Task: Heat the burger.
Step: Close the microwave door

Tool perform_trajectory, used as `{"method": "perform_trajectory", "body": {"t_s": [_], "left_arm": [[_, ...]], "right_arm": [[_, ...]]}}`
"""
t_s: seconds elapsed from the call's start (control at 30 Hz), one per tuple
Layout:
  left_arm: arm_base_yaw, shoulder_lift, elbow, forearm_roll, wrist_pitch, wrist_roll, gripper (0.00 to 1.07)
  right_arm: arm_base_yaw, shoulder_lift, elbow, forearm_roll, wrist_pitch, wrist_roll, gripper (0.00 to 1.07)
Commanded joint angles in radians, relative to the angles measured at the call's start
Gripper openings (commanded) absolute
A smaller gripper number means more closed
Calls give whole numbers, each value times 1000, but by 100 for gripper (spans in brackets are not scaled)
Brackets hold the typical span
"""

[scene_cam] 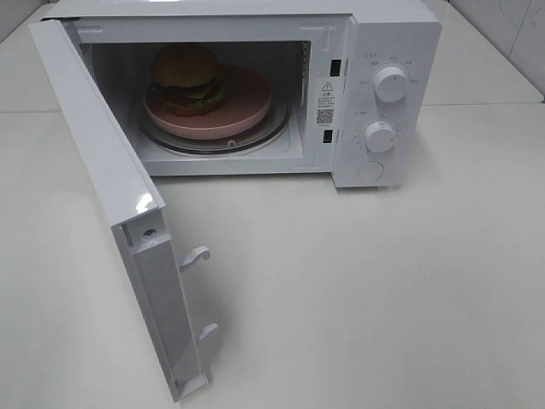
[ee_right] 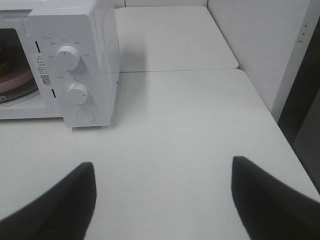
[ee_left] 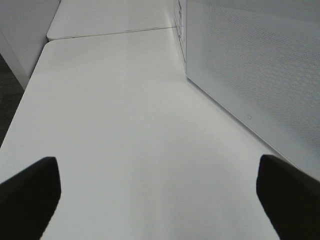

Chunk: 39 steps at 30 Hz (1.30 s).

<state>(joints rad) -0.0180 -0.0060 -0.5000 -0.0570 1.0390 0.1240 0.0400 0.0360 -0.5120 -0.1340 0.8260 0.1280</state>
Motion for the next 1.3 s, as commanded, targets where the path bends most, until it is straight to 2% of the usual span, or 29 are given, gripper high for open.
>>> {"method": "perform_trajectory", "body": {"t_s": [0.03, 0.37, 0.5, 0.77, 1.3], "left_arm": [[-7, -19, 1, 2, -4, -2, 100], [-7, -18, 1, 1, -4, -2, 100], [-7, -18, 1, 1, -4, -2, 100], [-7, -18, 1, 1, -4, -2, 100], [-7, -18, 1, 1, -4, -2, 100]], "right_arm": [[-4, -32, 3, -1, -8, -10, 75], [3, -67, -2, 5, 22, -9, 75], [36, -67, 14, 5, 150, -39, 75], [57, -67, 22, 74, 137, -112, 75], [57, -67, 22, 80, 137, -118, 75]]}}
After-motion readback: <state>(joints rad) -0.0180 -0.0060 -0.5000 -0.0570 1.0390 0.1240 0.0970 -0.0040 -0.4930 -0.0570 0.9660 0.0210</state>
